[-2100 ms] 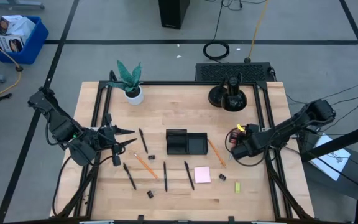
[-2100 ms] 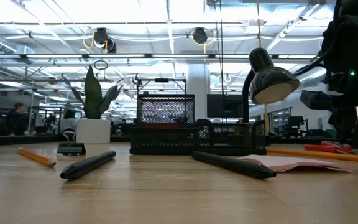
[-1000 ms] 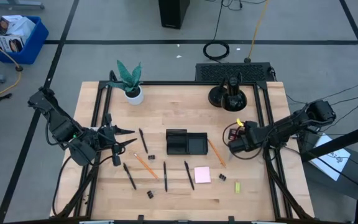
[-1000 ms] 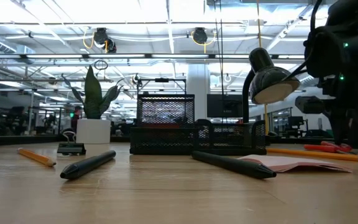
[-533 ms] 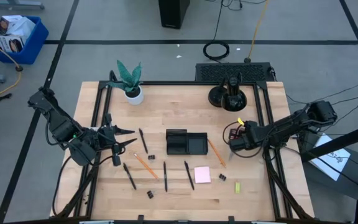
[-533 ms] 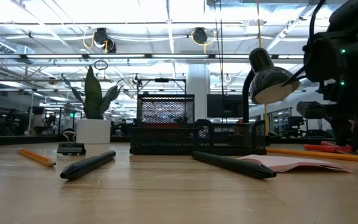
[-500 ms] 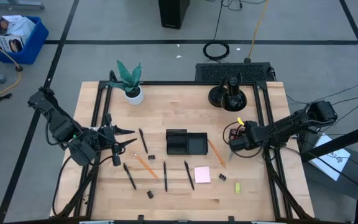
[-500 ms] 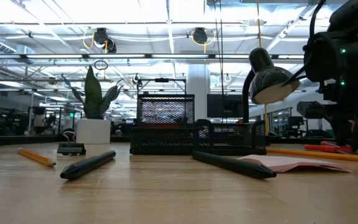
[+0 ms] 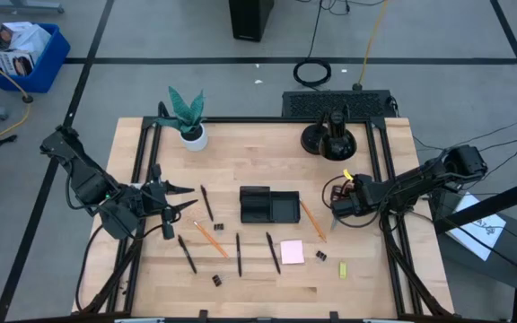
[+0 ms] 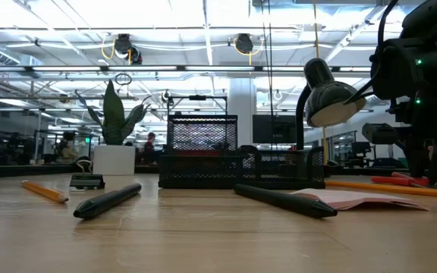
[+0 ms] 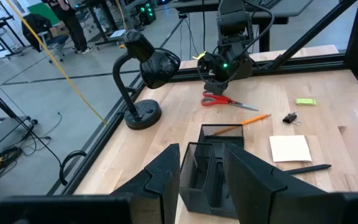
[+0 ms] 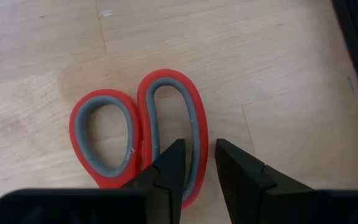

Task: Pick and place office supplies into organizer
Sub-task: Put the scissor into the desk organizer

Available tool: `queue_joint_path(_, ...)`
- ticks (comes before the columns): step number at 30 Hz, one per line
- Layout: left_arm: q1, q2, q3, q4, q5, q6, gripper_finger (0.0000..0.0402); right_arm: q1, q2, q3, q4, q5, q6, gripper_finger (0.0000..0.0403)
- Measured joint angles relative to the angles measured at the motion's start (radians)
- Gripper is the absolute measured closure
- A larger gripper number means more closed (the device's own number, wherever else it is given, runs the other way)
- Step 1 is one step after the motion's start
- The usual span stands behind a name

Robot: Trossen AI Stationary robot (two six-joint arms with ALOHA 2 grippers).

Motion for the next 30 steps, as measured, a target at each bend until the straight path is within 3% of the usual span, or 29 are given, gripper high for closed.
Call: queue_joint_path(30,0.0,0.0,0.0,0.0,0.0,-0.001,0.0275,0.0,-0.053,-0.002,0.008,0.017,-0.029,0.0322)
